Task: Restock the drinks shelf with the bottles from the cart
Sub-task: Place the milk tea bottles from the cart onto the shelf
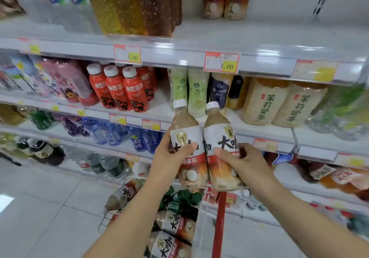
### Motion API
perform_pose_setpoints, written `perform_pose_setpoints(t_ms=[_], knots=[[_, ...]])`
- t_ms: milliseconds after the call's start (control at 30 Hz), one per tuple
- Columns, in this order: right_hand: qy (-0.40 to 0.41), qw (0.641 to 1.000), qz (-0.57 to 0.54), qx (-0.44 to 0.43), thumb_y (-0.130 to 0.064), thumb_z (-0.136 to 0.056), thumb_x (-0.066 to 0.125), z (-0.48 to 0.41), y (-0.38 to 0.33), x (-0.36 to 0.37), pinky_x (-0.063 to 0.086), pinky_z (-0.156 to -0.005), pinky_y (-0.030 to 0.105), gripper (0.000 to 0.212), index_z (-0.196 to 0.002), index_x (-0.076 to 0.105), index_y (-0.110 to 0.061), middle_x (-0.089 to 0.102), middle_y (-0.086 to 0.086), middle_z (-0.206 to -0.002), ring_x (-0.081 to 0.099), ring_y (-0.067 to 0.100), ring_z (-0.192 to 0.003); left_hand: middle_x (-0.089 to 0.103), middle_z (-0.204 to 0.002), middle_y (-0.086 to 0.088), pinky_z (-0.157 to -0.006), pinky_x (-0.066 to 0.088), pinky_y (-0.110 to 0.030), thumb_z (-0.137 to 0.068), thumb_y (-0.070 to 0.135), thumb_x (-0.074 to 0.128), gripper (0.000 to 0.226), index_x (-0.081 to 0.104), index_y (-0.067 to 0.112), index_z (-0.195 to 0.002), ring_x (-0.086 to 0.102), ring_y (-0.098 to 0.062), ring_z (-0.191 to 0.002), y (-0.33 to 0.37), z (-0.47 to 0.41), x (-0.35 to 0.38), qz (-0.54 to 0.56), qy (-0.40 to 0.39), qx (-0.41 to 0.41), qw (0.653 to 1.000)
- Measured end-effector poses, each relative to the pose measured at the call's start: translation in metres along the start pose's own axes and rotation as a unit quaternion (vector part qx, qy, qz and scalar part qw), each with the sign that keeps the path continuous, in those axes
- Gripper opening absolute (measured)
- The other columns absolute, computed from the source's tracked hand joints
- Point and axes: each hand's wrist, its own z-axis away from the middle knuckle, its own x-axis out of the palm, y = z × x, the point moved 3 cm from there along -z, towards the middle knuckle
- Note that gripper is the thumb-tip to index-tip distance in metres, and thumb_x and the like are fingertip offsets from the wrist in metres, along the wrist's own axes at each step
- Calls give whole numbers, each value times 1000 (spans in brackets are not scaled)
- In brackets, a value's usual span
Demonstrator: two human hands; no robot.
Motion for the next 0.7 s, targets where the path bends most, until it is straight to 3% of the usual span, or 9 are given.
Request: perform_pose_setpoints(t_ms=[133, 233, 300, 367, 533, 633, 700], knots=[[-3, 997, -53, -51, -44, -69, 74, 19, -57, -25, 49, -55, 25, 36, -90, 56, -21, 65, 1, -75, 61, 15, -63, 69, -107, 13, -87, 53, -38, -62, 46, 76, 58, 57, 41, -117, 65, -10, -102, 59, 20, 10, -36, -8, 46, 998], [-23, 991, -114, -61, -42, -65, 76, 26, -91, -37, 53, -50, 25, 44, -96, 61, -14, 70, 5, -74, 68, 18, -62, 72, -105, 4, -88, 53, -49, -64, 44, 77, 51, 62, 34, -111, 68, -19, -97, 99, 24, 18, -4, -35, 42, 998], [-29, 986, -144, -74, -49, -51, 81, 26, -114, -45, 59, -69, 41, 60, -96, 65, -11, 73, 14, -88, 71, 27, -80, 73, -100, -4, -86, 54, -48, -73, 33, 74, 40, 64, 22, -110, 70, -25, -92, 126, 18, 25, 24, -58, 34, 997], [-16, 985, -155, -79, -51, -46, 80, 22, -136, -53, 54, -85, 50, 66, -96, 66, -9, 70, 19, -100, 69, 33, -91, 74, -97, -8, -84, 55, -45, -82, 29, 66, 31, 65, 15, -109, 71, -26, -89, 153, 9, 33, 32, -67, 30, 997], [0, 980, -174, -101, -51, -67, 74, -4, -186, -62, 55, -83, 49, 56, -101, 66, -6, 74, 13, -91, 71, 30, -83, 75, -90, -7, -68, 59, -37, -84, 34, 65, 25, 66, 17, -103, 72, -24, -79, 200, -27, 52, 15, -66, 47, 997], [39, 979, -172, -100, -53, -62, 75, -32, -207, -66, 55, -86, 47, 58, -98, 66, -9, 75, 10, -87, 72, 28, -81, 74, -89, -5, -64, 59, -32, -83, 34, 66, 23, 65, 20, -101, 72, -20, -76, 219, -53, 60, 2, -64, 59, 996], [75, 978, -163, -103, -52, -58, 78, -50, -215, -67, 55, -85, 47, 58, -95, 67, -8, 74, 11, -87, 71, 28, -81, 74, -91, -2, -69, 59, -31, -81, 37, 68, 25, 67, 21, -99, 72, -16, -78, 230, -72, 63, -29, -57, 86, 994]])
